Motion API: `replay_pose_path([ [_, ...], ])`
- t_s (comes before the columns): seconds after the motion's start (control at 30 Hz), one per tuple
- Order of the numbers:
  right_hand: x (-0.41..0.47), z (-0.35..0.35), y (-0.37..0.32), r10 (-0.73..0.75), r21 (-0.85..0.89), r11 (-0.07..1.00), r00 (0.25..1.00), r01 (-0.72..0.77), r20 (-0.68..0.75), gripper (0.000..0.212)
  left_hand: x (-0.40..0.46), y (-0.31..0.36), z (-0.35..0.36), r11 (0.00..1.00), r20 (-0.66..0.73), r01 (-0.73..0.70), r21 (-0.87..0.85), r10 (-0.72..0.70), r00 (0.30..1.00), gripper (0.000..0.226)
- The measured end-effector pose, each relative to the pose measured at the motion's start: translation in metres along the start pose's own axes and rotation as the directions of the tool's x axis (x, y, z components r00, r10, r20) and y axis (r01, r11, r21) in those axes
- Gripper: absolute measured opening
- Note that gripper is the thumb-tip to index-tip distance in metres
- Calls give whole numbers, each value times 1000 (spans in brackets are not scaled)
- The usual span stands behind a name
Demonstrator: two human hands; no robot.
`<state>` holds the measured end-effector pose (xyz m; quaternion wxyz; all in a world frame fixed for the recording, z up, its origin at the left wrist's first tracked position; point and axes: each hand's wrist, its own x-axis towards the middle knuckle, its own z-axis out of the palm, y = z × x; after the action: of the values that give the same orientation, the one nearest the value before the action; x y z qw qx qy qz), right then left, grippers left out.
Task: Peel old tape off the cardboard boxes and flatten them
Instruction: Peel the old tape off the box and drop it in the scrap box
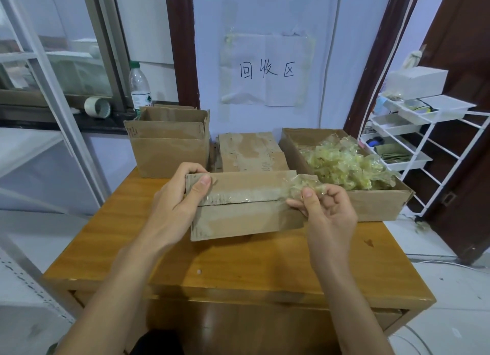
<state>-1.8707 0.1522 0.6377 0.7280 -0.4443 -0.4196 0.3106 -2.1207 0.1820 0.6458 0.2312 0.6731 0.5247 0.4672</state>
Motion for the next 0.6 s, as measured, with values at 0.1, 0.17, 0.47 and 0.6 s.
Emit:
replay_pose_path([
  [0.1,0,-7,1,44,79,996,997,-49,64,8,1,0,1,1000,-11,7,25,-7,1000,42],
  [0.17,0,-11,3,16,60,998,992,-23,128,11,3,1,2,999,-10,12,44,-11,1000,43],
  [0.47,-5,-10,14,-525,-400,710,814,580,247,20,1,3,2,999,-7,6,37,-6,1000,40],
  [0.6,-8,-10,26,-665,-466,458,640,757,385,14,5,3,3,998,-25,18,52,-16,1000,40],
])
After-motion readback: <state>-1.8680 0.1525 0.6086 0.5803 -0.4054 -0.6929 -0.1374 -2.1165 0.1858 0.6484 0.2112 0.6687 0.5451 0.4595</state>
